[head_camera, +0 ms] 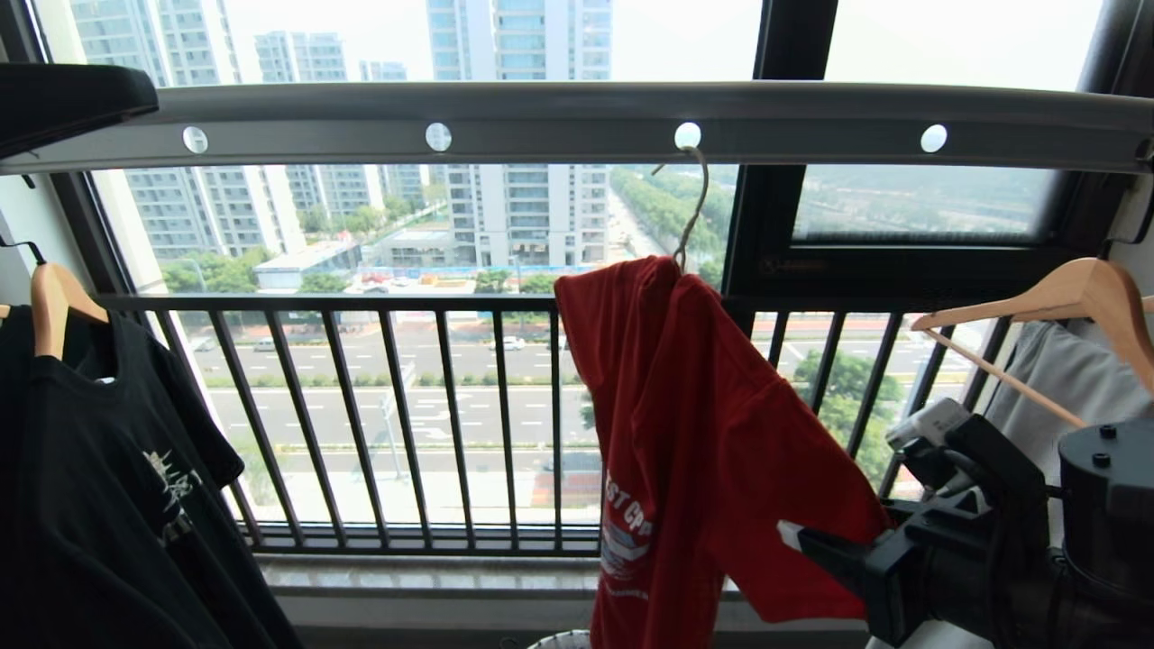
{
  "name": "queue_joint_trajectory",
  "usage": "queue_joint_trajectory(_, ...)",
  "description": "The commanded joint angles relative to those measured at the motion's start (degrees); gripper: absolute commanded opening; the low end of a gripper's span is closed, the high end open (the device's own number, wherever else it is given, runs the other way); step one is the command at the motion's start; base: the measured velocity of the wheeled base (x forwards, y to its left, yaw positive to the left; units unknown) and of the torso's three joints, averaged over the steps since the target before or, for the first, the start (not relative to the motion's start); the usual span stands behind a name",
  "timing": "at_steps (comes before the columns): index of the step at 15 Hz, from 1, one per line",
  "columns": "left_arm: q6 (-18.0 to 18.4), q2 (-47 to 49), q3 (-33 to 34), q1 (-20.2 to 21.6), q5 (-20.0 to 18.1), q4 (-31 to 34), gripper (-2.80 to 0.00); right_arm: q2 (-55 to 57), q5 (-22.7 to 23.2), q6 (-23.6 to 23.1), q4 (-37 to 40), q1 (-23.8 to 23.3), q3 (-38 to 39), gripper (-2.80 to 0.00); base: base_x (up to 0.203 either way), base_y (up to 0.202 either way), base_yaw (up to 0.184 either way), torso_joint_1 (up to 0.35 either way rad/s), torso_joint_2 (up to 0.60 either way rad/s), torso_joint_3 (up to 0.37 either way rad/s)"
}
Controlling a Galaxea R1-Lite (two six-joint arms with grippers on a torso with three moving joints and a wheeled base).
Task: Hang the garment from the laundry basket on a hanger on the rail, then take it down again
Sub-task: Take the clothes off the clothes rack
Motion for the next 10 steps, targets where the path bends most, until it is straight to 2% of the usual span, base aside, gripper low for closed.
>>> queue_joint_trajectory(1, -0.12, 0.16, 0.01, 0.02, -0.15, 0.02, -2.8, -2.54, -0.07, 0.0, -0.09, -0.08, 1.36, -2.8, 0.0, 0.0, 0.0, 0.0, 0.0, 0.0)
queue_joint_trajectory(10, -0.21, 0.25, 0.01, -0.01, -0.24, 0.11, -2.8, -5.81, -0.33, 0.0, 0.45, -0.47, 8.24, -2.8, 0.0, 0.0, 0.0, 0.0, 0.0, 0.0)
